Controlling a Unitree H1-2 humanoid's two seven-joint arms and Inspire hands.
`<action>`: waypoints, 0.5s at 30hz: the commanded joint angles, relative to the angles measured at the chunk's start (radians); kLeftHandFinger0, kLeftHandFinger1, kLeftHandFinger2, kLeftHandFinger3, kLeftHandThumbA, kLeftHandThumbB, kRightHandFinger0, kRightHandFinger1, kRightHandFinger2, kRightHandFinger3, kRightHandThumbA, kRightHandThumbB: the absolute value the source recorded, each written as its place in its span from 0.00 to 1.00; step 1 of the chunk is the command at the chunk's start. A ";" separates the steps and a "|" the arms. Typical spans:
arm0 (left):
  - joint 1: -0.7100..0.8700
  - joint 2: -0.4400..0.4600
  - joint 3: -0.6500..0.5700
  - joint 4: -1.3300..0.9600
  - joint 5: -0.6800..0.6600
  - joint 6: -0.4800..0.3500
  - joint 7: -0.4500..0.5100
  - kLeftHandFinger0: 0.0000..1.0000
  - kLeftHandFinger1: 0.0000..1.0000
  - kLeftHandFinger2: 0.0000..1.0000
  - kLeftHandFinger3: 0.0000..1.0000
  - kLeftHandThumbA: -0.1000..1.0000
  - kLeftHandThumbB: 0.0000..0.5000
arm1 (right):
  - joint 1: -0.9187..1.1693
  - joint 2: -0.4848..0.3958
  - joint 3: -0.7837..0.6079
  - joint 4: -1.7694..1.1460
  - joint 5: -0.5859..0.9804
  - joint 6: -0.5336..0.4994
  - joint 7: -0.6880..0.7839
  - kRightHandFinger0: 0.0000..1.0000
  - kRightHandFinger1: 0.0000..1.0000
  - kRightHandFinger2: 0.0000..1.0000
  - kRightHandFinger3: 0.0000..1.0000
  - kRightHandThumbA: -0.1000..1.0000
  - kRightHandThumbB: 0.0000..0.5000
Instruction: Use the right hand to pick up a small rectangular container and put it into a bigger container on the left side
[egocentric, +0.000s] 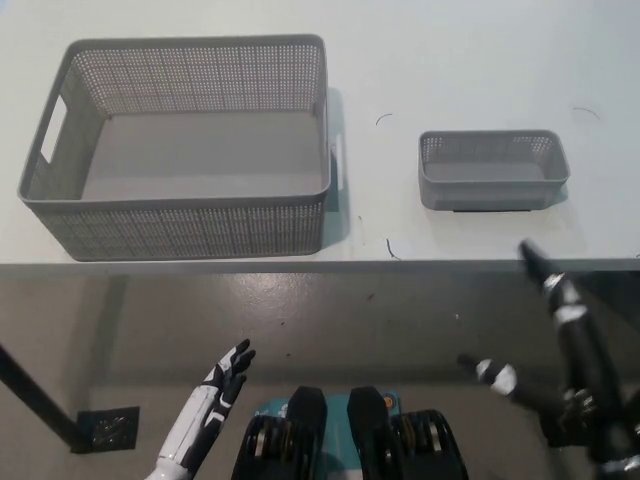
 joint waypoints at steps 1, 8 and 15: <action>-0.038 0.028 0.017 -0.043 -0.001 -0.050 -0.015 1.00 1.00 1.00 1.00 1.00 0.61 | -0.180 -0.188 -0.088 -0.237 -0.124 0.257 0.123 1.00 1.00 1.00 1.00 1.00 0.62; -0.065 0.036 0.017 -0.036 0.010 -0.046 -0.015 1.00 1.00 1.00 1.00 1.00 0.62 | -0.542 -0.508 -0.073 -0.229 -0.089 0.538 0.349 1.00 1.00 1.00 1.00 1.00 0.63; -0.076 0.041 0.020 -0.038 -0.001 -0.037 -0.022 1.00 1.00 1.00 1.00 1.00 0.60 | -0.948 -0.622 0.130 0.022 -0.133 0.659 0.610 1.00 1.00 1.00 1.00 1.00 0.62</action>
